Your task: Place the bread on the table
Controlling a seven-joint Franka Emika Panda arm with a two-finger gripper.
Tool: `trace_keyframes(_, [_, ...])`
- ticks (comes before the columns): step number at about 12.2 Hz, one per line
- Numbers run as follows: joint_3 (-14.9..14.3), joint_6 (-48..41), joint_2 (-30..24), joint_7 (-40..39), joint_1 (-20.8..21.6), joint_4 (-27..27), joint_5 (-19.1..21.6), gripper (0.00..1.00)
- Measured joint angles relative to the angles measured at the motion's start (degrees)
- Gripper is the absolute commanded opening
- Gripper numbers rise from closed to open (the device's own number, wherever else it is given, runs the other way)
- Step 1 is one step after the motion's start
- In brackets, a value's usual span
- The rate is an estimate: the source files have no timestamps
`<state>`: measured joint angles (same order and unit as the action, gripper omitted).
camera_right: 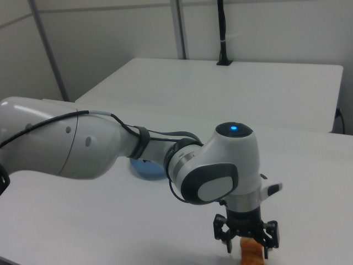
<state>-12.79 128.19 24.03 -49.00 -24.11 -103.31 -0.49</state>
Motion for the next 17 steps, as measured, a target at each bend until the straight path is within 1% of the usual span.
trace_keyframes(4, [0.0,-2.89,-1.29,0.83,-0.03,0.52,0.07,1.0])
trace_keyframes(6, [0.39,-8.78,-4.78,5.28,0.61,2.12,0.24,1.0])
trace_keyframes(8, [1.69,-16.71,-9.67,14.7,2.74,5.79,0.35,1.0])
trace_keyframes(10, [3.64,-24.61,-14.64,25.95,5.91,9.56,0.38,1.0])
trace_keyframes(12, [4.83,-27.38,-19.53,36.85,9.79,10.67,0.4,1.0])
trace_keyframes(13, [5.34,-29.24,-22.04,41.0,12.14,10.78,0.41,1.0])
trace_keyframes(14, [6.66,-31.37,-24.47,44.92,14.09,10.82,0.44,1.0])
trace_keyframes(15, [8.69,-33.13,-26.57,48.0,15.21,10.83,0.72,1.0])
trace_keyframes(17, [13.02,-35.53,-29.18,51.54,17.11,10.74,1.63,1.0])
